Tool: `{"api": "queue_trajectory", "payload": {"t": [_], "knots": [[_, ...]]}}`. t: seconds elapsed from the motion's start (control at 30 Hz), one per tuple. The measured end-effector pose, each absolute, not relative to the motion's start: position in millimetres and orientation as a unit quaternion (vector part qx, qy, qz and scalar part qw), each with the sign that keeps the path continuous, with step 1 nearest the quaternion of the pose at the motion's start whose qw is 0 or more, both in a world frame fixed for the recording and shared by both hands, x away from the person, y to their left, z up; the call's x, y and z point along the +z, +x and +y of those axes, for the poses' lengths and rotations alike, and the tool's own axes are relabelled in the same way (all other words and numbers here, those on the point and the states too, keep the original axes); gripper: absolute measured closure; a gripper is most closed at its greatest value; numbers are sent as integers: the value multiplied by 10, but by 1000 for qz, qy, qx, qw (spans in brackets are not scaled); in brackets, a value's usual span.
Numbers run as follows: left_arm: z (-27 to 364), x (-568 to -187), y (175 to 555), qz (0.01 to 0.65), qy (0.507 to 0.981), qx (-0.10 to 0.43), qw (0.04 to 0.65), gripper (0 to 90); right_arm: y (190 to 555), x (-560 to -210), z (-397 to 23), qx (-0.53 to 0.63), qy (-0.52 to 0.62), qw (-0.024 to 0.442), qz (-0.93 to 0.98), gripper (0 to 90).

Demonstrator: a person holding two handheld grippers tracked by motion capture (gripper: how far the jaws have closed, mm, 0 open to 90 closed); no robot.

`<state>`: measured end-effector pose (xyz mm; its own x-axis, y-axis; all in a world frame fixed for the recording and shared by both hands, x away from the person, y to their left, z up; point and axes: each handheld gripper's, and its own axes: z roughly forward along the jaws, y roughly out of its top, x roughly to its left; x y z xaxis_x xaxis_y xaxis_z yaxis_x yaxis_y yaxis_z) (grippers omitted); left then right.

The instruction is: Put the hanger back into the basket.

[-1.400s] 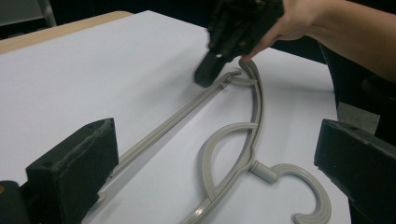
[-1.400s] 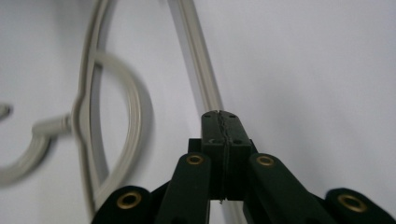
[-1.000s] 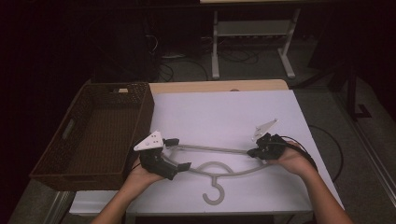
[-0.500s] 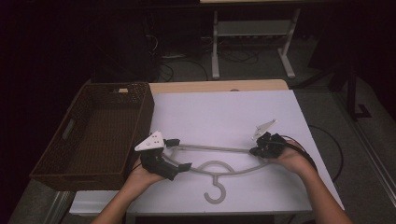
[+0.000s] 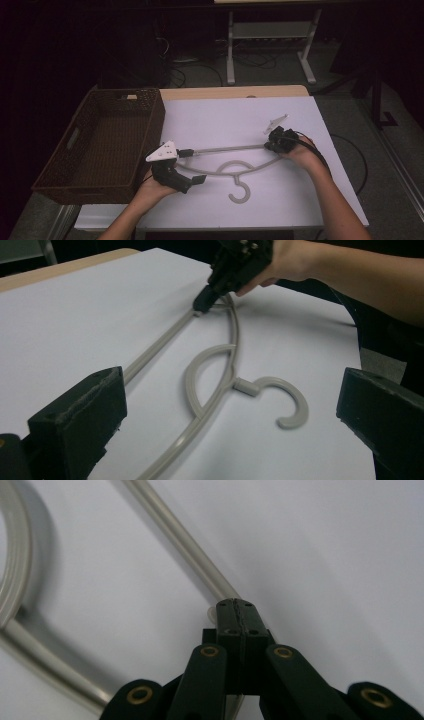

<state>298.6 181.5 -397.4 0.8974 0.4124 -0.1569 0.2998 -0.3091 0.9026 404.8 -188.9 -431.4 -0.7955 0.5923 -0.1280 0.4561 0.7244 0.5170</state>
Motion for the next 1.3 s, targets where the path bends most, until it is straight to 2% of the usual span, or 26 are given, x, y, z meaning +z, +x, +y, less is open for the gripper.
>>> {"api": "queue_trajectory", "payload": {"t": [0.17, 0.4, 0.53, 0.77, 0.83, 1.0, 1.17, 1.23, 1.3], "knots": [[1806, -3981, 2988, 219, 808, 49, 545, 0, 4236, -4336, -1841, 240, 306, 161, 907, 897], [1794, -4000, 3011, 221, 811, 45, 540, 0, 4225, -4277, -1898, 286, 328, 144, 889, 893], [1780, -3995, 3030, 219, 813, 46, 538, 0, 4122, -4164, -1916, 323, 335, 140, 874, 789], [1728, -4008, 3095, 211, 827, 40, 520, 0, 3795, -3912, -1923, 384, 337, 146, 847, 470], [1715, -4015, 3126, 212, 829, 40, 516, 0, 3706, -3860, -1944, 399, 337, 148, 840, 403], [1702, -4033, 3203, 210, 836, 42, 505, 7, 3510, -3764, -2032, 426, 337, 157, 825, 285], [1662, -4101, 3282, 195, 854, 45, 481, 85, 3357, -3755, -2096, 441, 339, 159, 816, 244], [1649, -4121, 3309, 189, 859, 44, 474, 156, 3309, -3759, -2112, 443, 336, 163, 815, 236], [1635, -4141, 3347, 186, 864, 39, 467, 189, 3265, -3765, -2124, 448, 339, 158, 812, 236]]}}
